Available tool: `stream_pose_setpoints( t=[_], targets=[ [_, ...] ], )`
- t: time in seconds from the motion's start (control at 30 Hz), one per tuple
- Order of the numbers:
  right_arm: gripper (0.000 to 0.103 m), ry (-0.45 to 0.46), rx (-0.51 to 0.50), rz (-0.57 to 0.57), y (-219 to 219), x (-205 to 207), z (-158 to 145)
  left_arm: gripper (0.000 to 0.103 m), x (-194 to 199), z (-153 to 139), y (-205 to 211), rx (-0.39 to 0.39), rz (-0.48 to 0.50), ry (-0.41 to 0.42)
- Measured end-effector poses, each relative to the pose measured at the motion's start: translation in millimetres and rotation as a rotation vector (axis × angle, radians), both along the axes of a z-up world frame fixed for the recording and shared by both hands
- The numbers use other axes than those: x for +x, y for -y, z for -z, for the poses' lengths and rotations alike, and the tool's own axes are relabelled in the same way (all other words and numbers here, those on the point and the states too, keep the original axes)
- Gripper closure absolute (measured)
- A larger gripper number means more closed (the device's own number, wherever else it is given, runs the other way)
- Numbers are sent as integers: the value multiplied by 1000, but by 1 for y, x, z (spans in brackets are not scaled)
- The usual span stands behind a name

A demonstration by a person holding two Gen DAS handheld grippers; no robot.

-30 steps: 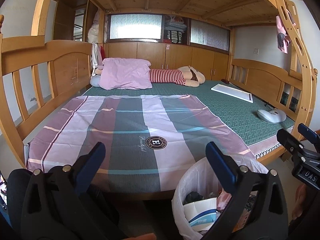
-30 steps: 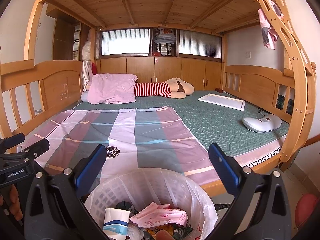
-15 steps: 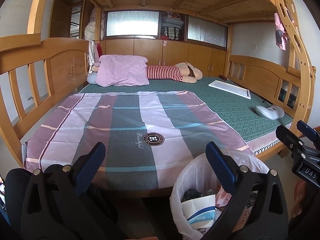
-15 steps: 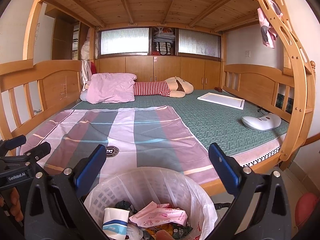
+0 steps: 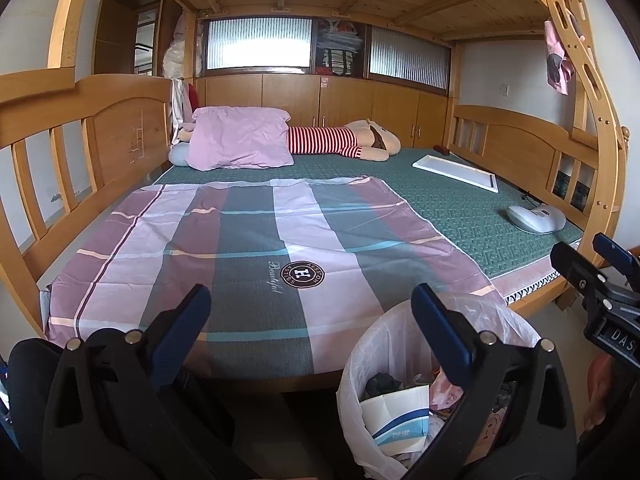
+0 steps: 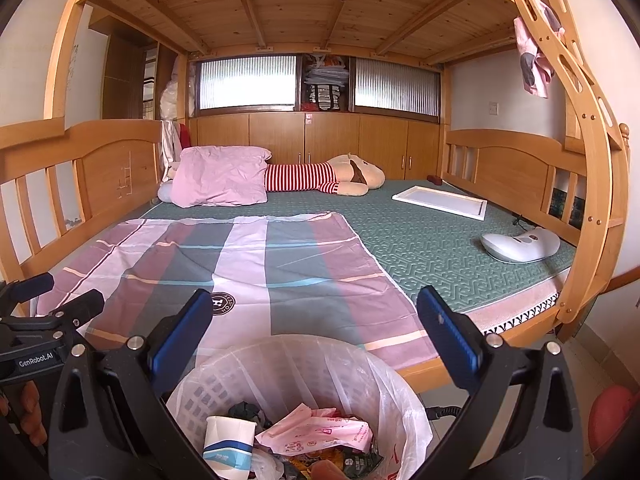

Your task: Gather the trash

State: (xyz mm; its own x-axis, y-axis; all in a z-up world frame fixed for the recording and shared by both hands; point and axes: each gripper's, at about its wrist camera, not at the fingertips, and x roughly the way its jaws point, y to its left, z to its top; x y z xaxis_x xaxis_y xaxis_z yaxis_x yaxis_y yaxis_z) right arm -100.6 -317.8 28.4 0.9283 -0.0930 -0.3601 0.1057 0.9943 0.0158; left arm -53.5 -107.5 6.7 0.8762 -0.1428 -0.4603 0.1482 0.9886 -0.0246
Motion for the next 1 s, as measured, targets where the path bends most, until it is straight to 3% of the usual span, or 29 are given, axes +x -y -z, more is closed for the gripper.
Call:
stream_pose_setpoints(
  t=[1.0],
  targets=[
    [3,-26,9,-6,-5,7,4,3,3,4,-1,-5,-16,-20]
  ],
)
